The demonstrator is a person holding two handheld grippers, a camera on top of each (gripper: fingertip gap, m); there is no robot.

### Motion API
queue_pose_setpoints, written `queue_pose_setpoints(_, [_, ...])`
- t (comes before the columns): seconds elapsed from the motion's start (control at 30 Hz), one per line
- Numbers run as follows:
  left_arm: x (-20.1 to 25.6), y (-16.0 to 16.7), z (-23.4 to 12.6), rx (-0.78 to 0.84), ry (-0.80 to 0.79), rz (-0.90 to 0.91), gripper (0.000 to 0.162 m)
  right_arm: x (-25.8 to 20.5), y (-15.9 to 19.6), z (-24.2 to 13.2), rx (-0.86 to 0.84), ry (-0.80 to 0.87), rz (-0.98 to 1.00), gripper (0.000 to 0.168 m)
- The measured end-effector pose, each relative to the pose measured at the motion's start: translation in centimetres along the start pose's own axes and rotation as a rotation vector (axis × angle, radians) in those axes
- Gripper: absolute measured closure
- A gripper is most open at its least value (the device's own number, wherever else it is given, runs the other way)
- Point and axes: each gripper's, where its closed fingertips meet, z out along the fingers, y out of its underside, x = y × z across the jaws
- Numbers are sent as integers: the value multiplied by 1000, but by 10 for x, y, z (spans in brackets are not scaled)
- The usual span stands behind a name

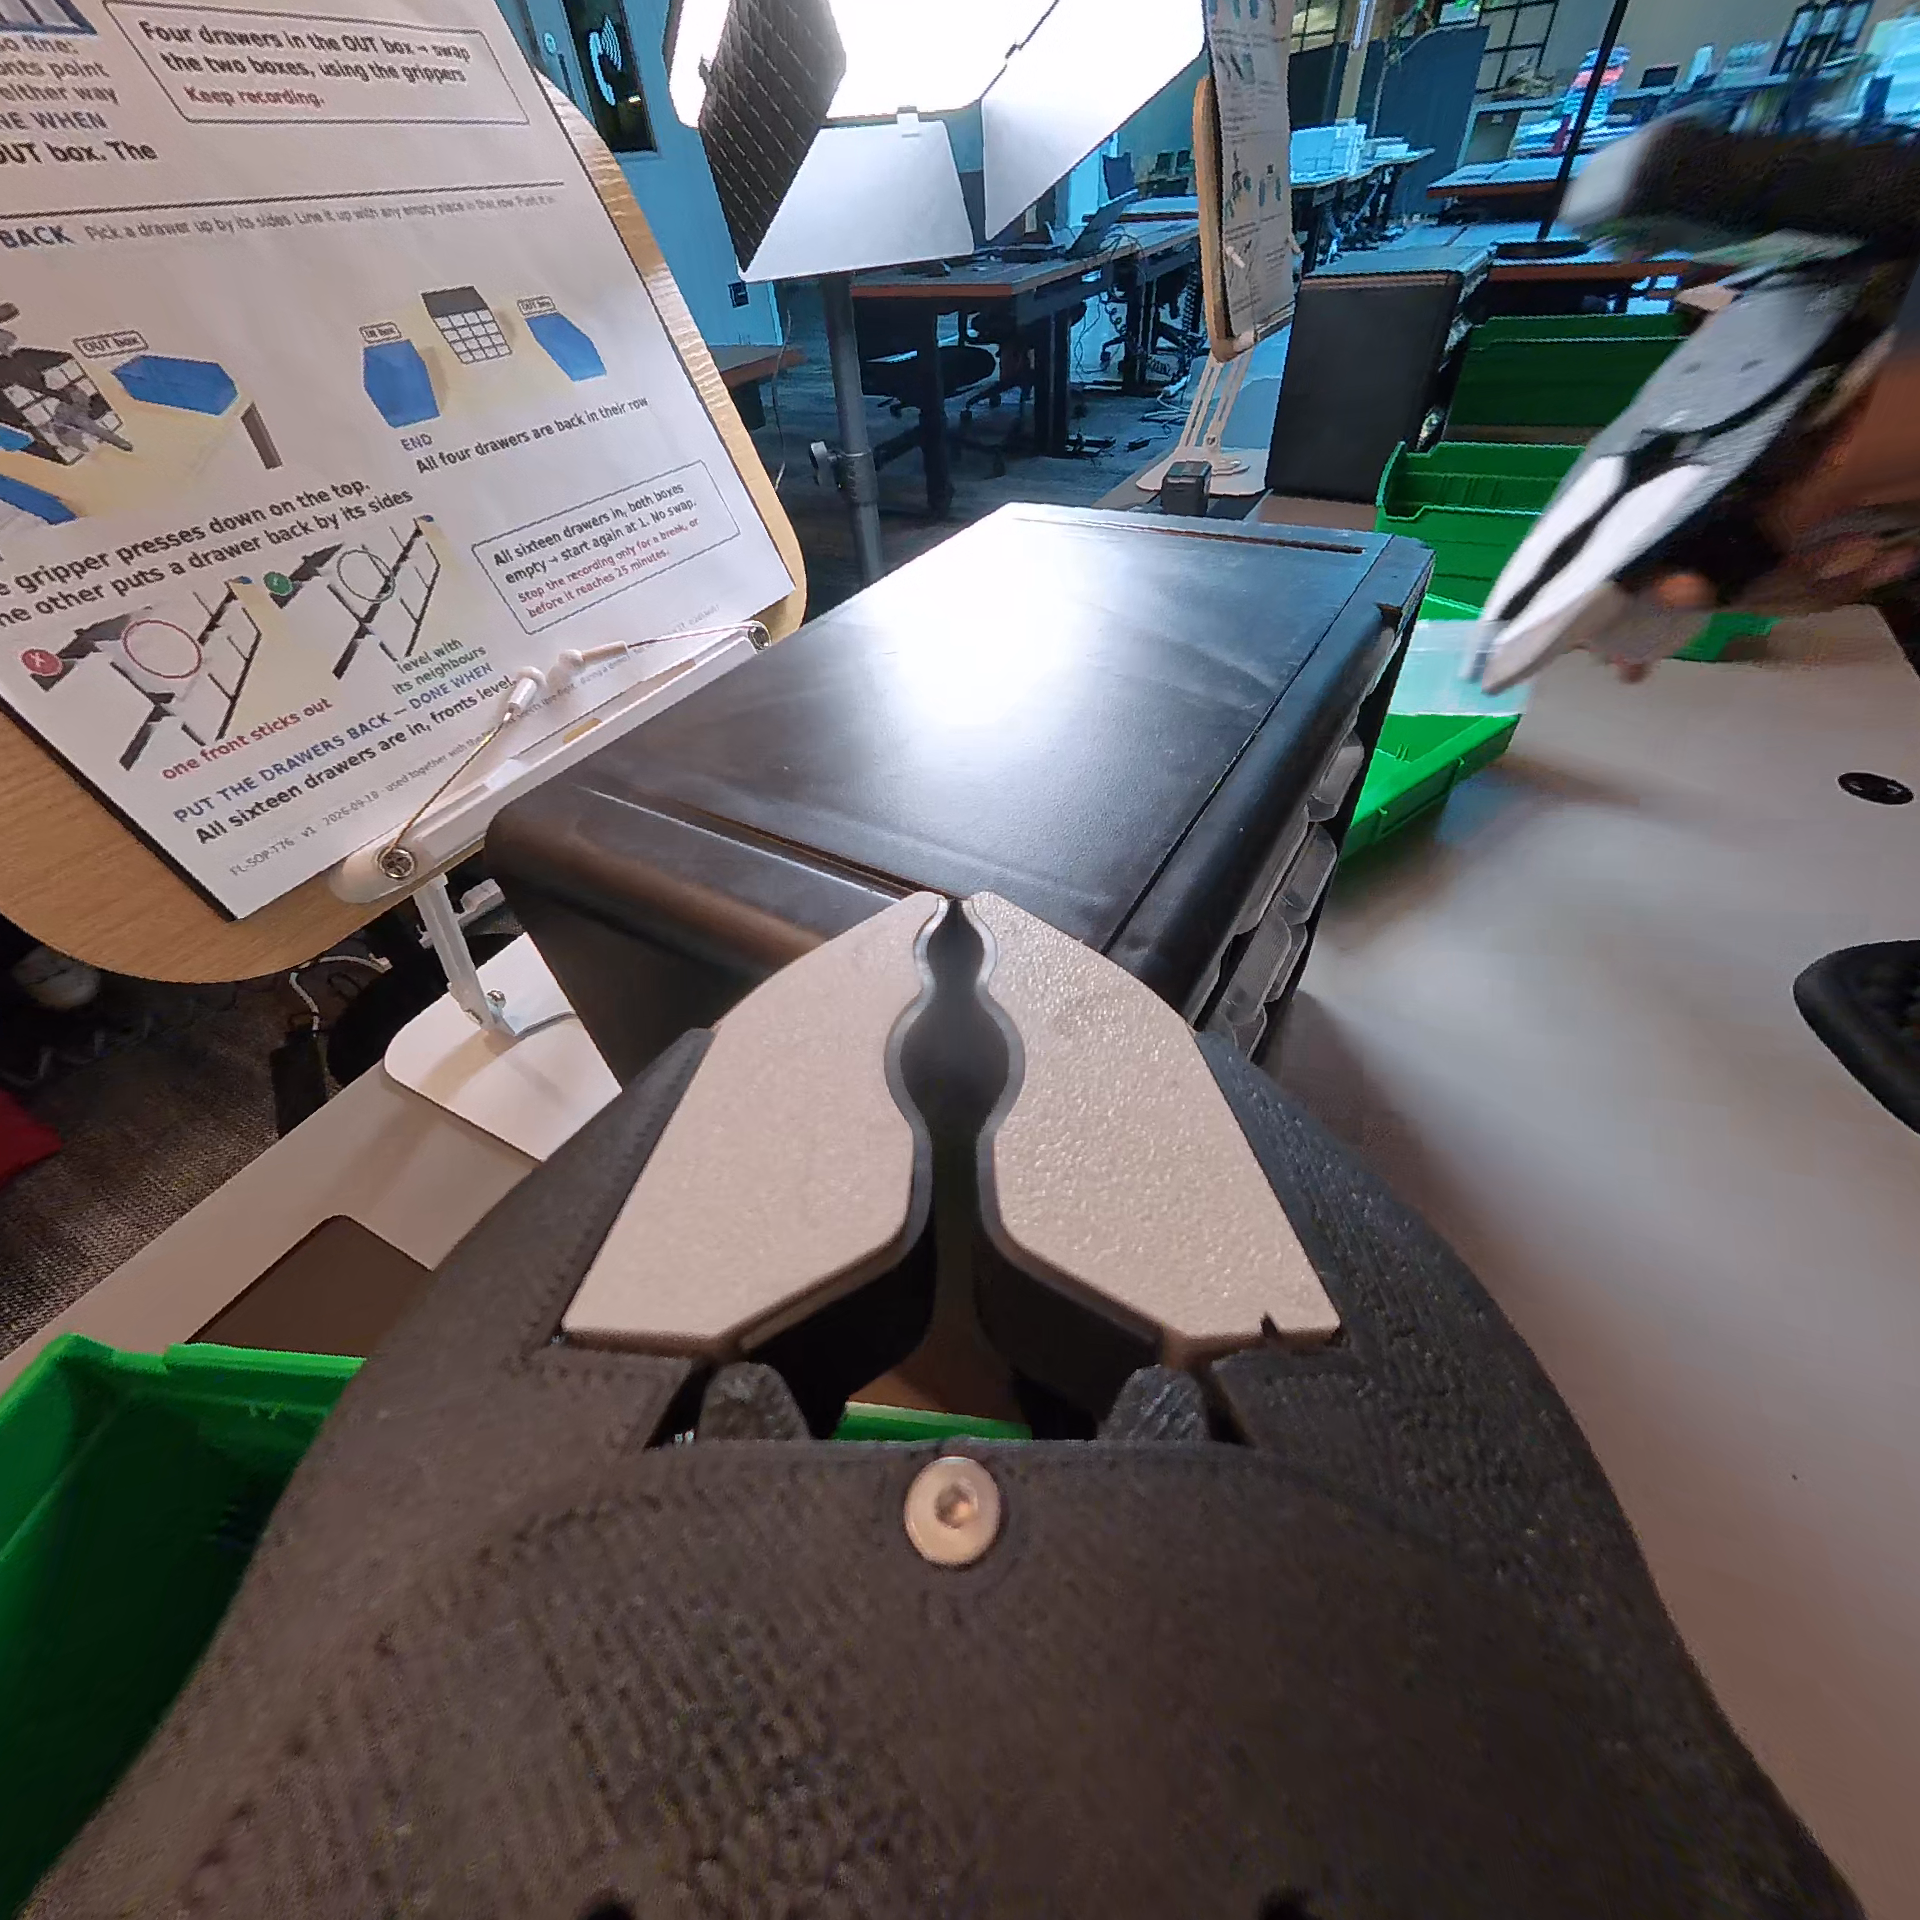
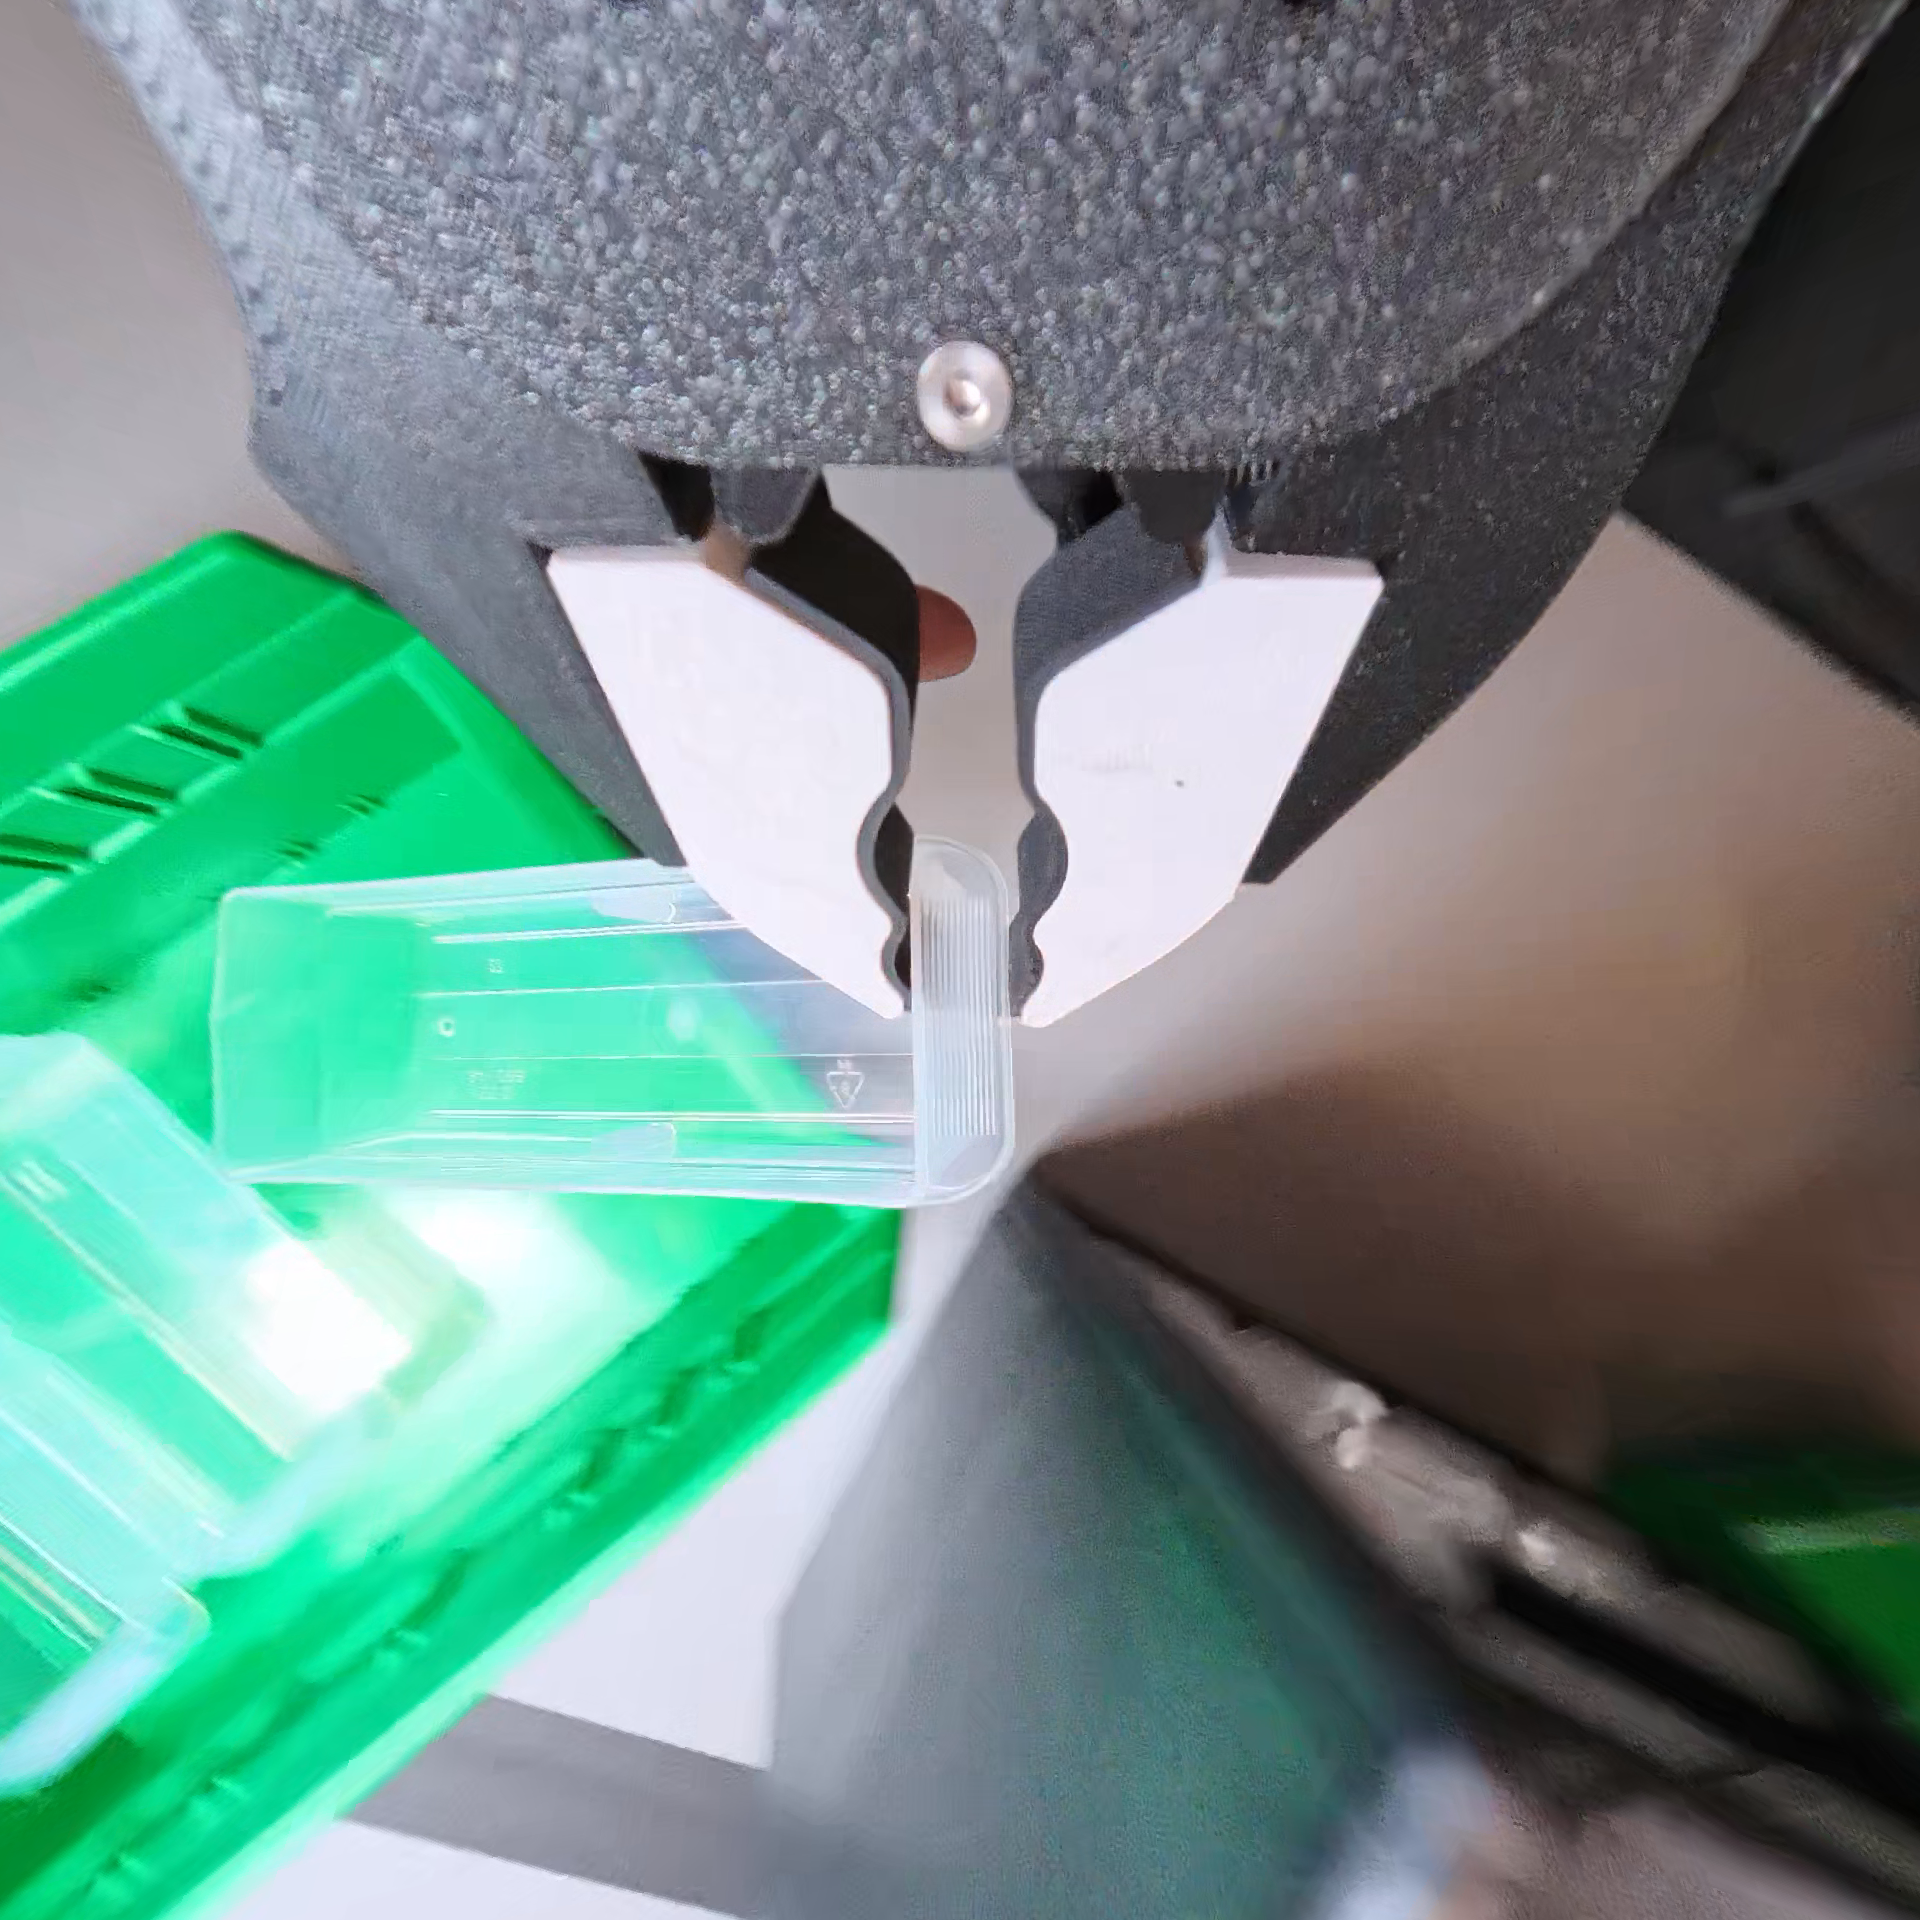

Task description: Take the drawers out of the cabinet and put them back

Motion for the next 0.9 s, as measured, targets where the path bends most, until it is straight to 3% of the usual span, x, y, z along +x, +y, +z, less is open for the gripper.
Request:
queue_pose_setpoints(0.13, [0,0,0,3,5,-4,162,61,-8,40,-83,134,129,153])
queue_pose_setpoints(0.27, [0,0,0,6,10,-7,162,91,-11,74,-163,176,199,153])
queue_pose_setpoints(0.5, [0,0,0,14,22,-18,162,101,-19,106,-262,181,174,151])
queue_pose_setpoints(0.9, [0,0,1,14,24,-15,162,116,-26,116,-362,155,85,141])
